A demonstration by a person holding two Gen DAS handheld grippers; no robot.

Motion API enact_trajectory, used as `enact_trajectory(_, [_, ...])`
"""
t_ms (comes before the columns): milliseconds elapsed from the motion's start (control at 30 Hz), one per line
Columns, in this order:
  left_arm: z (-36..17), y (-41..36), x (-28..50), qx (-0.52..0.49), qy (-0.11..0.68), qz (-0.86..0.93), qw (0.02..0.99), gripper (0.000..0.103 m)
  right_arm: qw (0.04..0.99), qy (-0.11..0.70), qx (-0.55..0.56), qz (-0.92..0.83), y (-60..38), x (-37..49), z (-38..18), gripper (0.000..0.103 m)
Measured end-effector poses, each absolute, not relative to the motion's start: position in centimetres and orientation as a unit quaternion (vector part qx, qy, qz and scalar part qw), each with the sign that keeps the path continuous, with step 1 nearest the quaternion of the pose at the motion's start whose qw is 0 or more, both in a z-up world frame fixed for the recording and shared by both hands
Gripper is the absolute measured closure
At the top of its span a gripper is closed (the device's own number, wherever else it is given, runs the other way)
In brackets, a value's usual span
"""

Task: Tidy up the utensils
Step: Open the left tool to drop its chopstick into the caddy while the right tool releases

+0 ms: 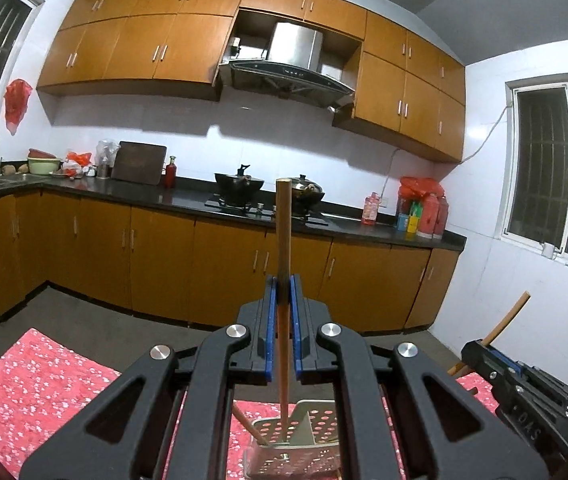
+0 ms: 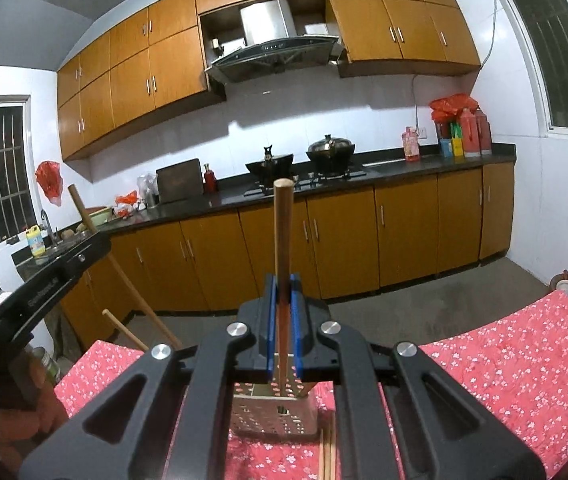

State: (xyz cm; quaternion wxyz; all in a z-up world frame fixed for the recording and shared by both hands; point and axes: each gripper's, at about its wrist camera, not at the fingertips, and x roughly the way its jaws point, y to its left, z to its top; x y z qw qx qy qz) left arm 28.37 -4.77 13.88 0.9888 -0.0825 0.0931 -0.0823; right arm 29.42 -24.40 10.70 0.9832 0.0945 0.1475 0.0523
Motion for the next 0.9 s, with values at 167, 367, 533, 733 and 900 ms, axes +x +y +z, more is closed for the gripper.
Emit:
enact_trajectory(167, [13.0, -5.3, 29.2, -0.074, 0.119, -0.086, 0.986, 0.096, 0.981, 0.165, 0.091, 0.053, -24.0, 29.9, 9.7, 0.095])
enact_trajectory(367, [12.7, -4.6, 28.8, -0.078, 0.138, -0.083, 0.984, 0.095, 0.981, 0.164, 0.092, 0.053, -23.6, 29.0, 9.8, 0.080])
enact_trajectory(533, [13.5, -3.4, 27.6, -0.087, 0.131, -0.081, 0.984, 0.080, 0.983, 0.147, 0.092, 0.051, -24.1, 27.3, 10.8, 0.078])
enact_trajectory(733, [14.3, -1.8, 25.1, -0.097, 0.115, -0.079, 0.986, 0.071, 0.986, 0.127, 0.102, 0.046, -25.3, 23.8, 11.4, 0.075])
enact_trajectory(900, [12.8, 0.3, 22.0, -0.100, 0.124, -0.079, 0.984, 0.071, 0.983, 0.150, 0.104, 0.034, -26.5, 21.0, 9.0, 0.075])
